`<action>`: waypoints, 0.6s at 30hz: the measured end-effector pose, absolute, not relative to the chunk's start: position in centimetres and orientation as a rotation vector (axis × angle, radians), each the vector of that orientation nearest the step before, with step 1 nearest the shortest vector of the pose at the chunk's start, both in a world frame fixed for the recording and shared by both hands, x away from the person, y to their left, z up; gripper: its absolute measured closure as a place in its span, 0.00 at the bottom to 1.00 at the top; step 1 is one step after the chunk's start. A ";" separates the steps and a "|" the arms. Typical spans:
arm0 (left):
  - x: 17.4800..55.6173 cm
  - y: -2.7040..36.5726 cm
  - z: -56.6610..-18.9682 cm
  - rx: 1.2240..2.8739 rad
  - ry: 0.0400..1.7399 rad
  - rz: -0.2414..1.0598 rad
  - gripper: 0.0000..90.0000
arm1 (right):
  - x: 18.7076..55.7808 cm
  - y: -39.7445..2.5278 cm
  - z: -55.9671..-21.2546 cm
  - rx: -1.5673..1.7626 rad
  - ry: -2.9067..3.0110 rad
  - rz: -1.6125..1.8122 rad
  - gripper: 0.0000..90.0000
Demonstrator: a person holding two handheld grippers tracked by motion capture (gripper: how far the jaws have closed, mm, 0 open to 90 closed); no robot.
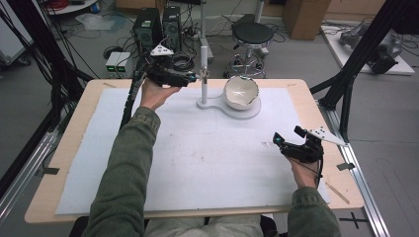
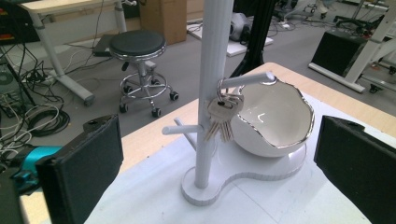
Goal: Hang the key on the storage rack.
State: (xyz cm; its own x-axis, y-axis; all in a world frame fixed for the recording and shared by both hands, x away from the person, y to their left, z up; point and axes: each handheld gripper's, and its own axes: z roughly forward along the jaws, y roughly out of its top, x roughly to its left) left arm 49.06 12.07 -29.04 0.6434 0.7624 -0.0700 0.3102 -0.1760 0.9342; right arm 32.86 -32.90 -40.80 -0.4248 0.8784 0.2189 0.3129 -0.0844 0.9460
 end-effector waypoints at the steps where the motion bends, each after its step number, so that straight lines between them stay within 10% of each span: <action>1: 48.9 12.2 -29.1 1.757 0.871 0.516 0.02 | 32.9 -32.9 -40.8 1.290 1.710 1.532 0.01; 18: 47.3 14.6 -30.8 1.757 0.911 0.506 0.02 | 32.9 -32.7 -40.9 1.287 1.724 1.520 0.01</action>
State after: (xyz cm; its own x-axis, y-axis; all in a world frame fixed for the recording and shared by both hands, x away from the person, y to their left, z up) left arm 47.29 14.60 -30.85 0.6214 0.7786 -0.0873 0.3373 -0.1653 0.9268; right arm 32.91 -32.73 -40.87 -0.4268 0.8795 0.2104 0.3187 -0.0714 0.9452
